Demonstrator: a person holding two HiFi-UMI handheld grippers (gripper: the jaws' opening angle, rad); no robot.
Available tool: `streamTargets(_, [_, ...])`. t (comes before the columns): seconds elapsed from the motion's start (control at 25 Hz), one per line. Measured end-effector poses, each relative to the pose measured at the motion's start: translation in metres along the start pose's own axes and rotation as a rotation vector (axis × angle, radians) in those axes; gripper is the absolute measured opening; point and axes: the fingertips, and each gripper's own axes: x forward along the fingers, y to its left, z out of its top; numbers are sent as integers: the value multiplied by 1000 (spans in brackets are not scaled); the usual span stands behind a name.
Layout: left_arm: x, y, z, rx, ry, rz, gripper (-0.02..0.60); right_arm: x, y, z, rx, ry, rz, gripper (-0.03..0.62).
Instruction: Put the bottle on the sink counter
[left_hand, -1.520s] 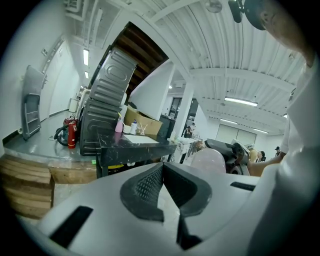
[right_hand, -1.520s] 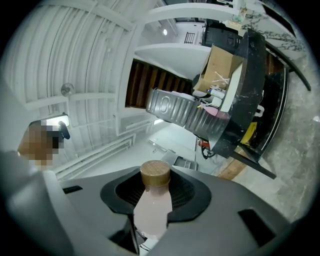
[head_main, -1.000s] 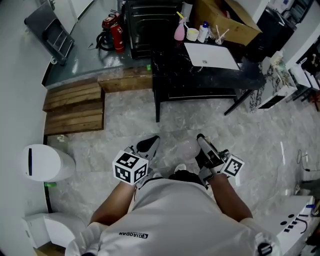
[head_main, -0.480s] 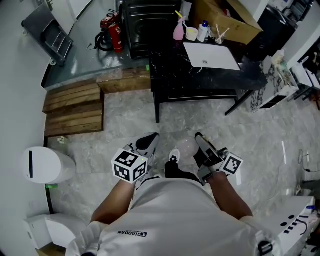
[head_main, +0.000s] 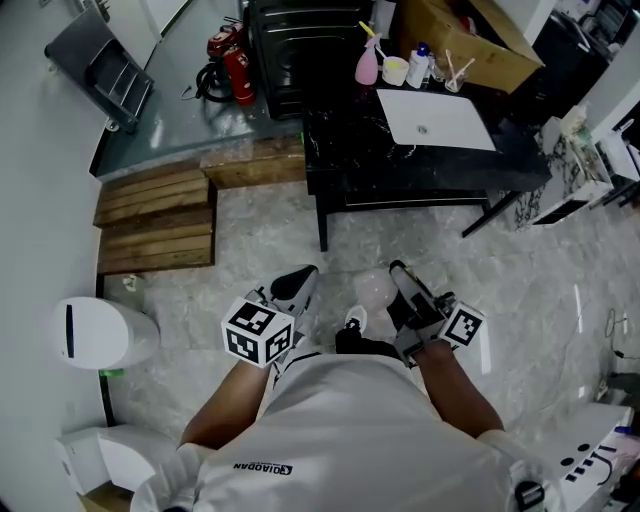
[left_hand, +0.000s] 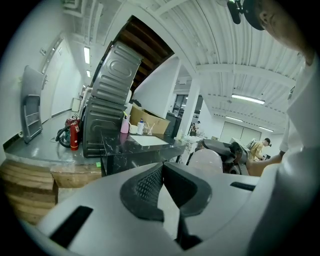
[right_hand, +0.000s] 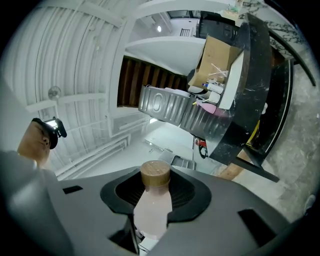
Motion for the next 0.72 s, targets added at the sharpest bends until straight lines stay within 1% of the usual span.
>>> streamTargets(0.16, [23,14,14,3,1,11,14,18,-14,22,-5,4,7,152])
streamTargets(0.32, [46,28,19,-6,11,17,14,29,-34,45,-21,6,-1,152])
streamTargets(0.52, [78,48,27,-15,19,29,14,43,-62,70,-15,10,-12,152])
streamTargets(0.72, [109,59,46,-4,17,32,14,63,-82,95,-6,28,-4,152])
